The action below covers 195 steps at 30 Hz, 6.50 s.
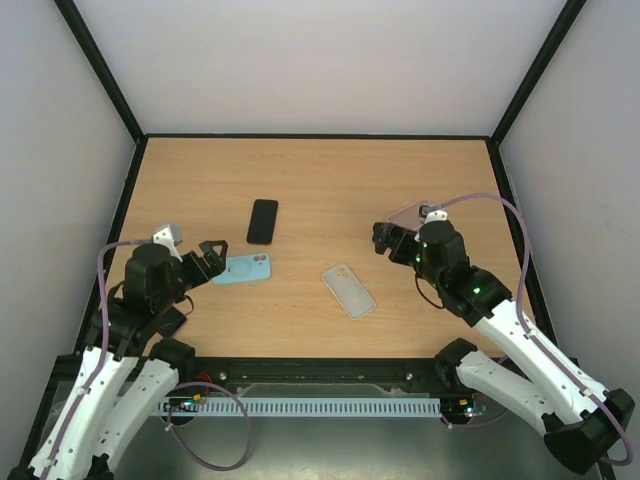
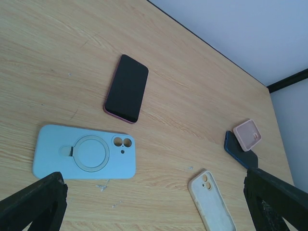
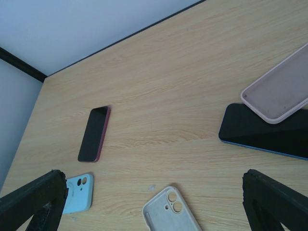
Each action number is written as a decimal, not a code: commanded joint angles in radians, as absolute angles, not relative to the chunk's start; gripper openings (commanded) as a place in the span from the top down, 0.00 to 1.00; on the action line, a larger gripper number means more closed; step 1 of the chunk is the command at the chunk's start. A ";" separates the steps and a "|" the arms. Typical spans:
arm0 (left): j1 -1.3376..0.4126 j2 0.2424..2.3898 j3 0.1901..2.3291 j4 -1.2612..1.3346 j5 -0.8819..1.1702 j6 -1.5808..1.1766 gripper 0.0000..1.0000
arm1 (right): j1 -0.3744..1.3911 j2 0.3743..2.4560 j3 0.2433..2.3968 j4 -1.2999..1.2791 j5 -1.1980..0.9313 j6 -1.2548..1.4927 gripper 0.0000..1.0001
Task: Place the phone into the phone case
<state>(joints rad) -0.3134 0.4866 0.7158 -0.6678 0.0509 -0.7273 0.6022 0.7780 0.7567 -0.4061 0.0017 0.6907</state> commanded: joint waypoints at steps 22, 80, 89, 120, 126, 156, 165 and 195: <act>-0.236 0.764 0.725 -0.973 -0.435 -1.240 0.00 | 0.598 0.836 0.691 -0.378 -0.072 0.662 0.02; 0.170 1.182 0.426 -0.545 -0.199 -1.233 0.01 | 0.598 0.828 0.701 -0.403 -0.077 0.642 0.03; 0.074 1.191 0.455 -0.627 -0.175 -1.278 0.01 | 0.598 0.874 0.688 -0.399 -0.108 0.702 0.02; -0.242 1.223 0.459 -0.628 -0.058 -1.486 0.17 | 0.598 0.861 0.652 -0.396 -0.168 0.673 0.03; -0.306 1.190 0.455 -0.635 -0.058 -1.536 0.18 | 0.598 0.853 0.648 -0.397 -0.189 0.687 0.03; -0.676 1.177 0.533 -0.745 -0.235 -1.785 0.01 | 0.601 1.318 0.636 -0.292 -0.259 0.544 0.42; -0.433 1.124 0.534 -0.771 -0.245 -1.583 0.01 | 0.635 1.373 0.609 -0.256 -0.297 0.543 0.46; -0.192 1.326 0.615 -0.696 -0.163 -1.424 0.01 | 0.797 1.281 0.505 -0.106 -0.310 0.709 0.41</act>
